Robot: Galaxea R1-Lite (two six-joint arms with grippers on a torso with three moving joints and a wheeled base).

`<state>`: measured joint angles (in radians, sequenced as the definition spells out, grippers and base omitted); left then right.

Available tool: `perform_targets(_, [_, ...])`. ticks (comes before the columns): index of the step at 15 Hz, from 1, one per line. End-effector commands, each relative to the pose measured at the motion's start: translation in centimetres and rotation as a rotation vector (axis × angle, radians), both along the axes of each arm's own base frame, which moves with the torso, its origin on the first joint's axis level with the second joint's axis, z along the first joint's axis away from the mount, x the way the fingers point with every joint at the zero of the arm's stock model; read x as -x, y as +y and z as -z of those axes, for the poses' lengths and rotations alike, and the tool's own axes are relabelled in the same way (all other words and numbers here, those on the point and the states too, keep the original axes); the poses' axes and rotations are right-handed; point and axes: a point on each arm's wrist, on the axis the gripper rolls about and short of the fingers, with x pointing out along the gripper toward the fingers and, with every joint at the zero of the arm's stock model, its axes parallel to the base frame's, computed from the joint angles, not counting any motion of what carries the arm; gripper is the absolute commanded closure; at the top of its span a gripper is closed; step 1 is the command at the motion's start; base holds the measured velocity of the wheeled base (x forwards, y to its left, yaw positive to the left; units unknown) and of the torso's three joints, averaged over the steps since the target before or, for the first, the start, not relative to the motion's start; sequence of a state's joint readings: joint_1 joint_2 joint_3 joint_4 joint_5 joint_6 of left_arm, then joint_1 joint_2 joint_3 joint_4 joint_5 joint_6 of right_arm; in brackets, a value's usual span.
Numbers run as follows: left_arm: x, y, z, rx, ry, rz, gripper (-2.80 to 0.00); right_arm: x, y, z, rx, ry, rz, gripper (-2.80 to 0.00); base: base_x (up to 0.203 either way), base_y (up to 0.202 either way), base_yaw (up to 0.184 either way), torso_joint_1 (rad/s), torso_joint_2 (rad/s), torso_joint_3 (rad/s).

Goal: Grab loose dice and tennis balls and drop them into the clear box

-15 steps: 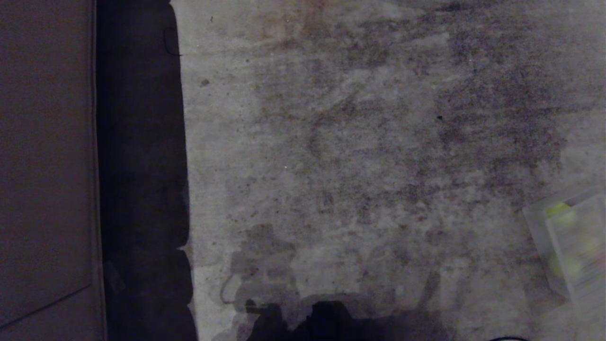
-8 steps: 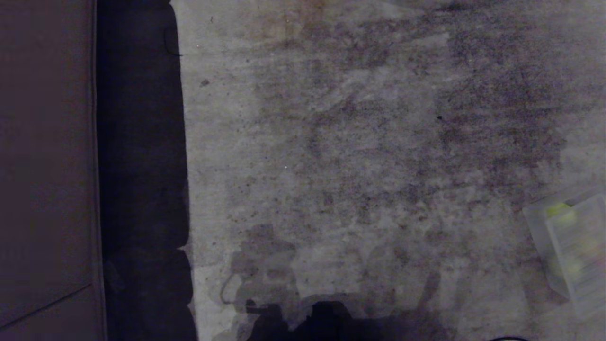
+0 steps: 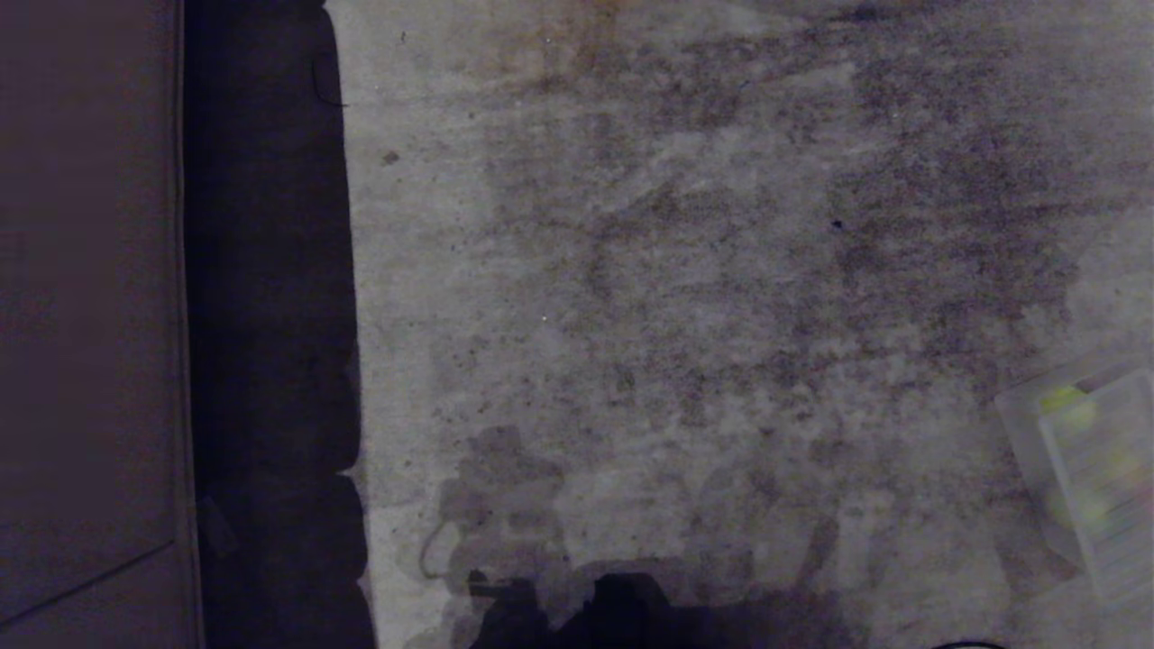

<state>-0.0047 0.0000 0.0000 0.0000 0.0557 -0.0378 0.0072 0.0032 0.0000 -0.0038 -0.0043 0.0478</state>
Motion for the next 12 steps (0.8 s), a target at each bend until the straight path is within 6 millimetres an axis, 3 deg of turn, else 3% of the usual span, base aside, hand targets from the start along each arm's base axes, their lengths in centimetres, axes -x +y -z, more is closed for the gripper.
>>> perform_targets(1, [-0.02,0.0,0.04,0.001,0.003,-0.001,0.0,0.01,0.0,0.06,-0.001,-0.001,0.0,0.0,0.0,0.0,0.0,0.0,0.0,0.0])
perform_targets(12, [-0.02,0.02,-0.02,0.089,-0.008,-0.011,0.0,0.01,0.0,0.06,0.0,-0.001,0.0,0.0,0.0,0.0,0.0,0.0,0.0,0.0])
